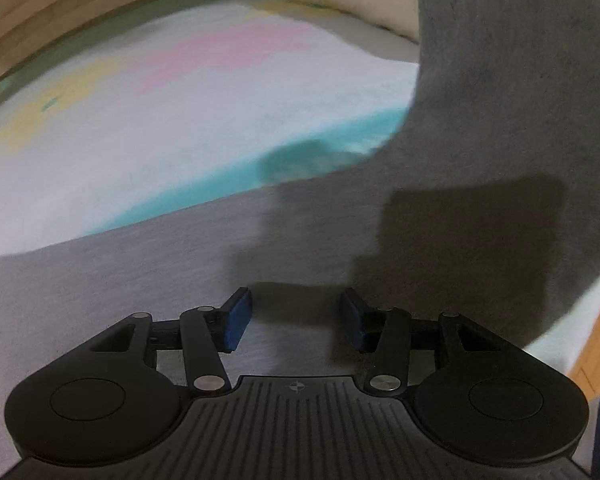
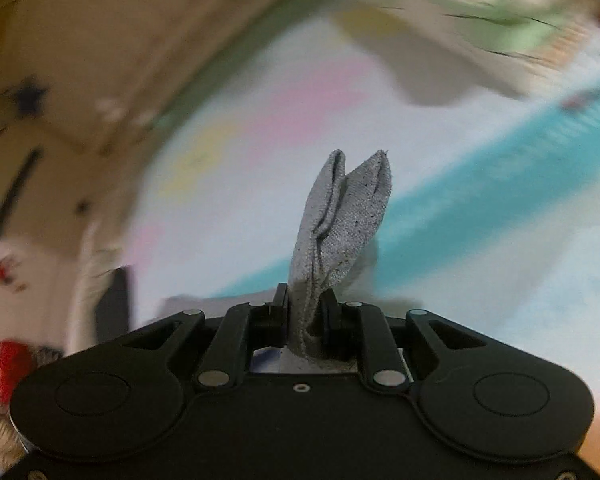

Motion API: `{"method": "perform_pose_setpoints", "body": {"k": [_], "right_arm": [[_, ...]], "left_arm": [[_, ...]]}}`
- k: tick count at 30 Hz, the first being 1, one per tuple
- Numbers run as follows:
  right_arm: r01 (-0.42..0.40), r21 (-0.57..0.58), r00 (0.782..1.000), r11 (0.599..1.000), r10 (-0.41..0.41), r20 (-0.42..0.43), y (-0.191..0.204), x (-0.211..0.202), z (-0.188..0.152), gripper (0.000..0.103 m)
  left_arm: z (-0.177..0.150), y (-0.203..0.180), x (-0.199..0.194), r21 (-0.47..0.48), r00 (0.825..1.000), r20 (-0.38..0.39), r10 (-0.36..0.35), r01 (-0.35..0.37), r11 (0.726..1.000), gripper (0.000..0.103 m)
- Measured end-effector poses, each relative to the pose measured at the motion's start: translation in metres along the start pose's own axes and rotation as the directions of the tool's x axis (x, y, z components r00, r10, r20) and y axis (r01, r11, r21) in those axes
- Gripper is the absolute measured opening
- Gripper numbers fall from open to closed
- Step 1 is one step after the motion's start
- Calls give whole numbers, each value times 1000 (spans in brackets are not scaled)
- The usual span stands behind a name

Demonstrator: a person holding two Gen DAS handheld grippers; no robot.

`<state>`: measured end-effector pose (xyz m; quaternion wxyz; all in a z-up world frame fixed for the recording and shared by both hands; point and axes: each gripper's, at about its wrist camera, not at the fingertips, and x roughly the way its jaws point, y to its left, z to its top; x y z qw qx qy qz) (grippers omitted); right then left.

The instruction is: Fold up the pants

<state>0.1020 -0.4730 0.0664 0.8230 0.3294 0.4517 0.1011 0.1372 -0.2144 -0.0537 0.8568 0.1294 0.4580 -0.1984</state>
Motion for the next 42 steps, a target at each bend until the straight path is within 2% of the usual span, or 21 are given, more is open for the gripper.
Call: {"method": "perform_pose_setpoints", "body": {"k": [3,6,10,12,15,18,20,22,24,26,29,31,34,38,40,42], "right_arm": [[-63,-89,997,994,60,-43,51,24,2,25],[-93,-149,989,984,74,-126,97,66,-1,25],[-90,-216,969,972,35,-246,143,133,-19,25],[-78,-250,960,965,5,-281,161,160,-28,25],[-35,-332,940,943,-82,-332,185,199,-53,26],[-14,-398,924,917,-140,-355,198,228,-78,35],[-16,-416,915,909,-155,-374,205,243,-87,50],[-52,-419,912,907,-128,-389,210,242,-90,60],[-78,-415,928,906,-86,-362,210,227,-86,67],[-69,-412,949,909,-67,-307,210,213,-78,81],[40,-431,969,901,-141,-204,198,191,-70,87],[127,-453,961,882,-222,-164,184,183,-68,87],[196,-455,943,868,-294,-154,160,181,-72,87],[300,-484,900,822,-412,-144,126,188,-87,87],[323,-519,872,792,-462,-162,113,197,-98,89],[311,-565,885,765,-449,-120,110,194,-110,102]], "left_arm": [[-1,46,-17,-78,998,5,60,-59,995,47],[-4,103,-33,-169,989,-20,146,-147,975,47],[-17,177,-51,-298,968,-46,246,-248,922,47],[-25,204,-55,-367,960,-57,274,-275,889,47],[-41,235,-57,-468,963,-72,261,-264,843,47],[-45,247,-57,-499,968,-80,236,-244,832,47],[-45,252,-60,-519,974,-69,218,-221,826,47],[-45,258,-62,-535,977,-53,209,-204,820,47],[-44,257,-64,-539,980,-40,194,-185,822,47],[-46,251,-64,-528,985,-27,172,-160,834,47],[-47,239,-60,-492,992,-15,128,-119,862,47],[-49,232,-54,-467,997,-15,80,-78,881,47],[-54,220,-45,-434,999,-34,19,-32,901,47],[-63,209,-31,-389,997,-79,12,-41,921,50],[-66,207,-28,-378,997,-71,15,-41,925,53],[-68,207,-26,-367,998,-63,16,-38,930,59]]}}
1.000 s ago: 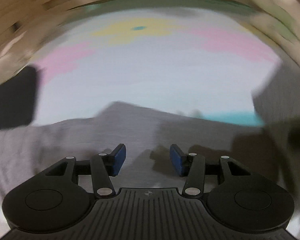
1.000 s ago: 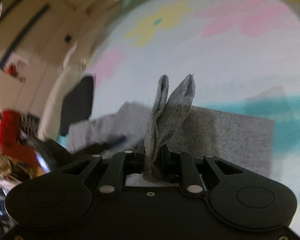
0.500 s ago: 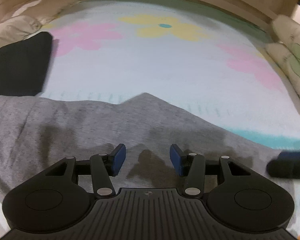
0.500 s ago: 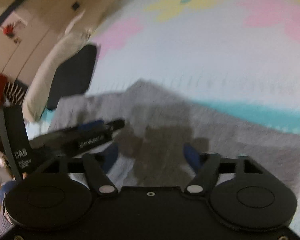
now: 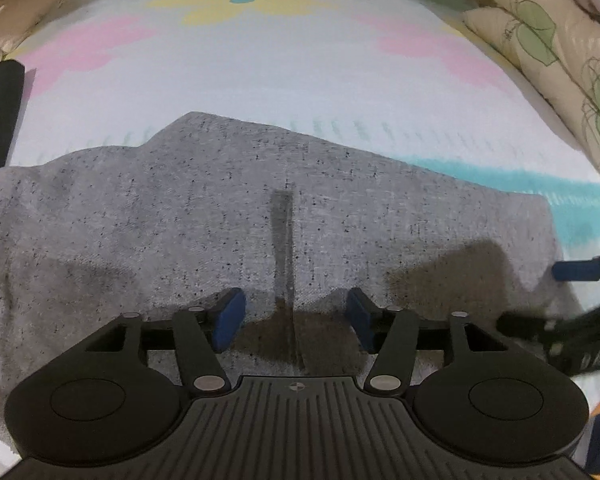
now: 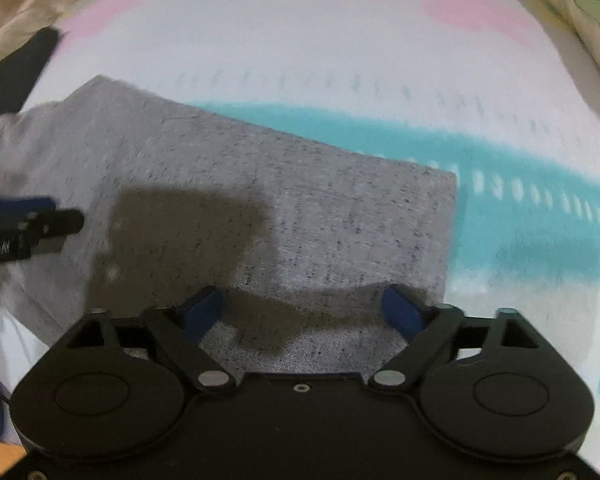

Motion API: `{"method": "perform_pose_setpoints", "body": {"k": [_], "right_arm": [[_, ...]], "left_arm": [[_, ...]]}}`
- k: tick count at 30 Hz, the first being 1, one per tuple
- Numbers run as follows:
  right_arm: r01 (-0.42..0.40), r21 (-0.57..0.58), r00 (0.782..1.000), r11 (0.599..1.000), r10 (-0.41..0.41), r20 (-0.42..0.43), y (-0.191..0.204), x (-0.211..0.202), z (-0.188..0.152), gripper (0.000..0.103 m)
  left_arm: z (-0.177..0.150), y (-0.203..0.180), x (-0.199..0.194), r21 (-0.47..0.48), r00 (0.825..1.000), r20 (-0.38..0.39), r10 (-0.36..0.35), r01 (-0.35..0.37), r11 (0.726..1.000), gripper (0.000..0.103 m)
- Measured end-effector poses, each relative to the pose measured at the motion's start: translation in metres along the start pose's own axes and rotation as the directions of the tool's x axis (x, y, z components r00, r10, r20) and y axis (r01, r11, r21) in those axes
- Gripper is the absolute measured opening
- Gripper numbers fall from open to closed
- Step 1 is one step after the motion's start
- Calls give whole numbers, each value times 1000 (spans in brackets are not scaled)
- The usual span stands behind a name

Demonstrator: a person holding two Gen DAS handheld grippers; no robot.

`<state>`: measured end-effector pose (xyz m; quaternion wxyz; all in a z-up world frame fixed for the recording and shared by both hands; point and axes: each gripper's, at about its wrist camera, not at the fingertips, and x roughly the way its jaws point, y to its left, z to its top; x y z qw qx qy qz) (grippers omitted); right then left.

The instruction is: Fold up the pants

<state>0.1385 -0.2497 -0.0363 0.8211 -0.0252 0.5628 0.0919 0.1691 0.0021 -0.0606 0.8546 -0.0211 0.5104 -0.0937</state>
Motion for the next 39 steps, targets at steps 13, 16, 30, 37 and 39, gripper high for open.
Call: {"method": "perform_pose_setpoints", "body": {"k": [13,16,30,37,39], "right_arm": [[90,23,987,996,-92,134,22,-12,-32,102],[88,37,987,995,-92,134,19,-16,-37,102],[123,90,964,988,-140,225,32,-12,-49,102],[97,65,975,993,-108,193,46,-22,-50,102],[80,58,977,995,-90,193,51,-23,-53,102]], "left_arm": [[-6,-19,13,114,996,12,-92,90,989,86],[-3,-25,14,118,994,8,-111,109,987,79],[-4,-19,2,79,995,54,-86,82,994,25],[-7,-1,-11,15,996,51,-78,77,997,6],[-9,6,-10,-6,996,33,-85,85,996,6]]}}
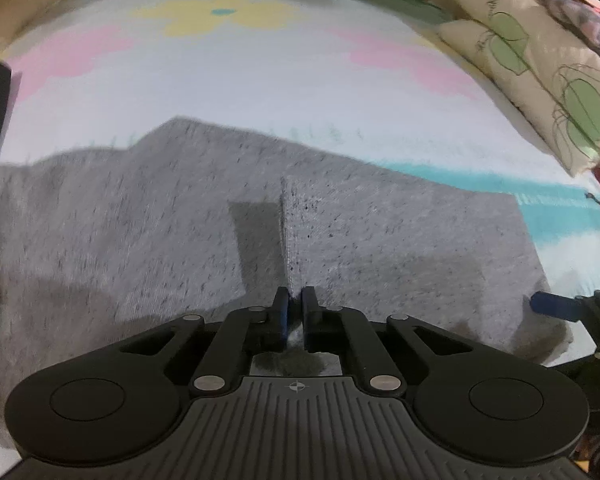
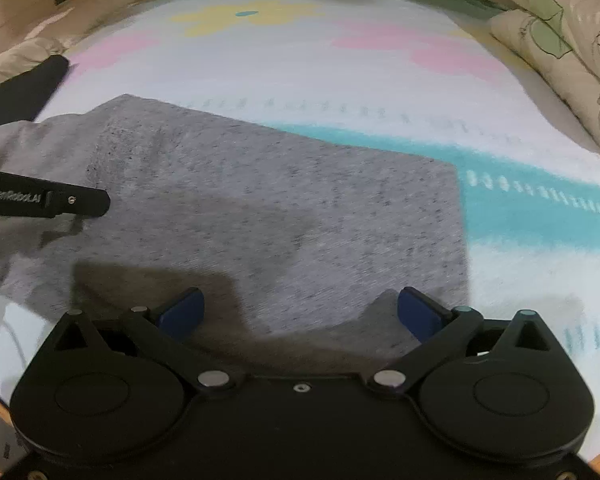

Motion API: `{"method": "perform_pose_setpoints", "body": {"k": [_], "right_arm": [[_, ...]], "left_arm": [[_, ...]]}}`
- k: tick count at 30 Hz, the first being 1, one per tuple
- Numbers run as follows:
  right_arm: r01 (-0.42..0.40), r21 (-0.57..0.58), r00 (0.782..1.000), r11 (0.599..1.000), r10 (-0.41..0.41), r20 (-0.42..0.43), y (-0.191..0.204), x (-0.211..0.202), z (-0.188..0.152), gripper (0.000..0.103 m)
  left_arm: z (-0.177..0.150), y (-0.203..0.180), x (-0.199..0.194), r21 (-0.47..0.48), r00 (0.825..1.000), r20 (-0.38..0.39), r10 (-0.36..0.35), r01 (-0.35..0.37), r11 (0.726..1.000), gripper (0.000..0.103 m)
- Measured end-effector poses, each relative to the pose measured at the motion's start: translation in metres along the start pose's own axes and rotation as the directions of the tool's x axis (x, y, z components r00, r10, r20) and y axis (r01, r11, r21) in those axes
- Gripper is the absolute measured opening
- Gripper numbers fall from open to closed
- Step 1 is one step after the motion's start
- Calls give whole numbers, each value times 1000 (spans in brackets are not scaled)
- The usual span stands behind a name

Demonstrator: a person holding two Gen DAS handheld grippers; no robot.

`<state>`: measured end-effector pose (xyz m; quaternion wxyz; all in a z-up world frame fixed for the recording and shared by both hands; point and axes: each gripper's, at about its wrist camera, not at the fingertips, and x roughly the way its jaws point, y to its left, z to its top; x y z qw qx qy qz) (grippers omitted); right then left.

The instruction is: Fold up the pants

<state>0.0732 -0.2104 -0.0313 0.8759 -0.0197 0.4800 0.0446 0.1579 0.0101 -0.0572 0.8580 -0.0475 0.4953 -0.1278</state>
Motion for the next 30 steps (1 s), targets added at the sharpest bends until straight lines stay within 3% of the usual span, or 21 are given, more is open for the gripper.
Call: {"method": "perform_pose_setpoints", "body": {"k": [9,15,16,18,19,20,22,25,30], "right_arm": [[-11,-3,999,1000,11,-34,2,3,4,102],[-57,-2,998,998,57,-2,-2,-5,6,102],[-63,-3,998,998,63,12,-2,-7,7,101],[-62,-6,997,998,62,48,-4,-9,12,100],[-57,-4,997,998,57,61,-5,-10,14,96],[-54,3,996,999,53,67,-7,-10,17,92],[-62,28,996,998,60,59,-11,-7,21,87],[-69,79,997,994,65,45,-17,-1,24,79],[-28,95,999,995,24,45,-23,8,16,78]], "left_arm": [[-2,8,-4,0,999,-40,-1,1,1000,6],[-1,20,-10,-48,999,-28,16,-17,999,5],[0,22,-11,-62,1000,-19,14,-15,998,7],[3,27,-11,-100,1000,-23,-17,14,995,24],[4,29,-10,-128,999,-26,-46,42,991,40],[5,32,-9,-155,997,-27,-77,72,985,49],[4,37,-6,-204,991,-31,-131,122,971,51],[2,35,-3,-218,988,-36,-147,136,966,57],[0,18,0,-128,991,-42,-125,119,985,61]]}}
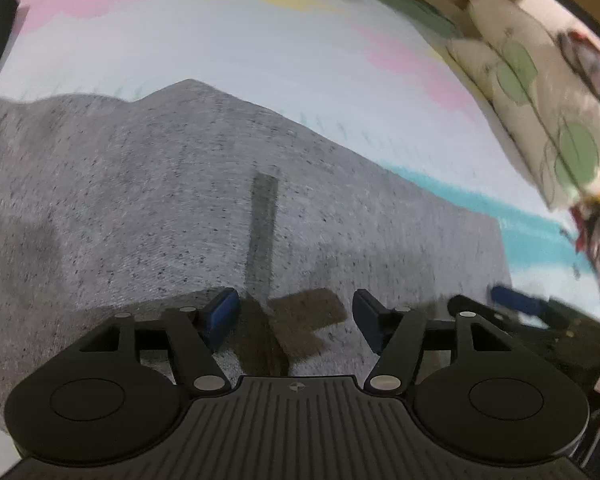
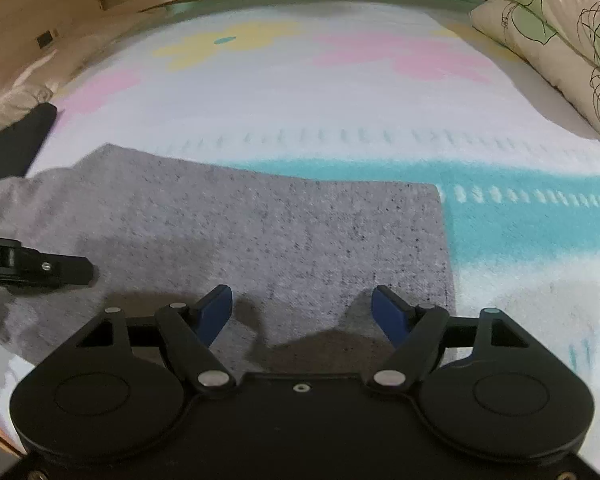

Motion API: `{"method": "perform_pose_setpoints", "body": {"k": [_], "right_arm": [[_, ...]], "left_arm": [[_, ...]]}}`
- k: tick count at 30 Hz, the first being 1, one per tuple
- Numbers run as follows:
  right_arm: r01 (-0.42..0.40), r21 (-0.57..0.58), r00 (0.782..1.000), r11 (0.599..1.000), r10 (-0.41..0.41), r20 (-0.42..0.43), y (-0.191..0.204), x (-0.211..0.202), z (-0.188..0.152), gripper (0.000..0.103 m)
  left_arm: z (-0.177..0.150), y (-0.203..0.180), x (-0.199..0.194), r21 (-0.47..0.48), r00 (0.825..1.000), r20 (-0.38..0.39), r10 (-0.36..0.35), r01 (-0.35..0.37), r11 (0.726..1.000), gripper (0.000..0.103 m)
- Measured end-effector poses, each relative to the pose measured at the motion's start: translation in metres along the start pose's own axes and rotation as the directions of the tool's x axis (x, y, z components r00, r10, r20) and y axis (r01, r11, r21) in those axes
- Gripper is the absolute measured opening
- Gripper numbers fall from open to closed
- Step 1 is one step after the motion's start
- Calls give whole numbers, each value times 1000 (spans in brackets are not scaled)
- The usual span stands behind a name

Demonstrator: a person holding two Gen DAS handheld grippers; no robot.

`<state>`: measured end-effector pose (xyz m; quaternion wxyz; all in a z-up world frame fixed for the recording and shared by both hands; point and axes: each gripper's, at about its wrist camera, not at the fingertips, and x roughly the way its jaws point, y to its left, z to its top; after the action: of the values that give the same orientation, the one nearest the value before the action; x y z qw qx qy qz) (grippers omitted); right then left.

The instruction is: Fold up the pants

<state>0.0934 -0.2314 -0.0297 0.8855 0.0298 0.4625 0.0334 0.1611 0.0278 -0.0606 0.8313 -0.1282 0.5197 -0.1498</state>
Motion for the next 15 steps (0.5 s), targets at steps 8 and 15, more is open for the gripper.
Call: {"method": "perform_pose_setpoints", "body": {"k": [8,15], "right_arm": [[16,-104,999,994,-11,50,10,2,-12,81],[7,-87,999,996,-3,47,9,2,-10,83]], "left_arm": [[0,-8,12,18,998,-25,-55,56,998,63],[-1,-3,3,-27,1000,-1,-18,18,999,16]]}}
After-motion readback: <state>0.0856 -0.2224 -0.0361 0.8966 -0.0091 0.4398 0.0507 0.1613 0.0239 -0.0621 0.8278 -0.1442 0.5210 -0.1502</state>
